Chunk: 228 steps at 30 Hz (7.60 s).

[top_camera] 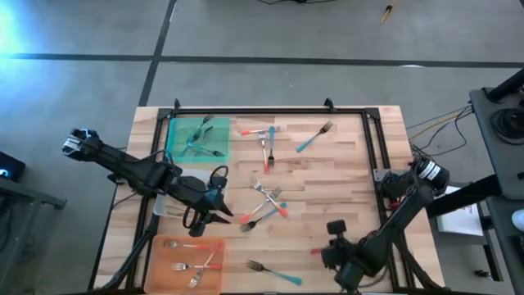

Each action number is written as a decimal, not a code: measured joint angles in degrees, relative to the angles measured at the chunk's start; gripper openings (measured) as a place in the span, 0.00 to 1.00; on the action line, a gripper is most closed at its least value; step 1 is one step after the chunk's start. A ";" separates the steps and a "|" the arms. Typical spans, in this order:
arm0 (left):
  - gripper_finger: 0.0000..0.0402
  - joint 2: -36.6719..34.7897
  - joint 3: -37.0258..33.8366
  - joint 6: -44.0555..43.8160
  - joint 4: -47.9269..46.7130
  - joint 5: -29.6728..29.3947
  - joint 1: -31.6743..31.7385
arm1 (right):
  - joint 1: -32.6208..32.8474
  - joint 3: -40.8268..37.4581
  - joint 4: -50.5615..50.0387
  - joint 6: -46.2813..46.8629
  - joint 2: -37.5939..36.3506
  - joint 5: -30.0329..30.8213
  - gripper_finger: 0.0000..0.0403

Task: Sort silverware by color (type)
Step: Put the orange fork into the orange bin, then put the blue fork into the blue bin

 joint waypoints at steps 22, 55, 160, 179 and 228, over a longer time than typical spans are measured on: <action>0.22 3.95 1.88 -1.98 4.82 -81.45 -0.97 | -21.25 0.02 17.38 -32.70 -8.39 24.61 0.03; 0.22 -13.31 -37.89 4.67 68.53 -24.65 35.09 | -54.46 -9.75 50.40 -50.61 -12.75 4.17 0.03; 0.00 -2.12 24.31 -46.73 -32.62 -34.95 -22.56 | -56.78 -8.28 12.49 -18.19 -16.41 11.21 0.36; 0.00 25.95 32.77 -73.07 -61.04 -1.88 -28.94 | -50.47 -9.86 12.72 -7.44 -8.64 6.73 0.35; 0.35 35.75 37.02 -48.27 -55.73 -66.54 -25.57 | -36.00 -7.63 0.32 -0.62 -9.23 -4.65 0.35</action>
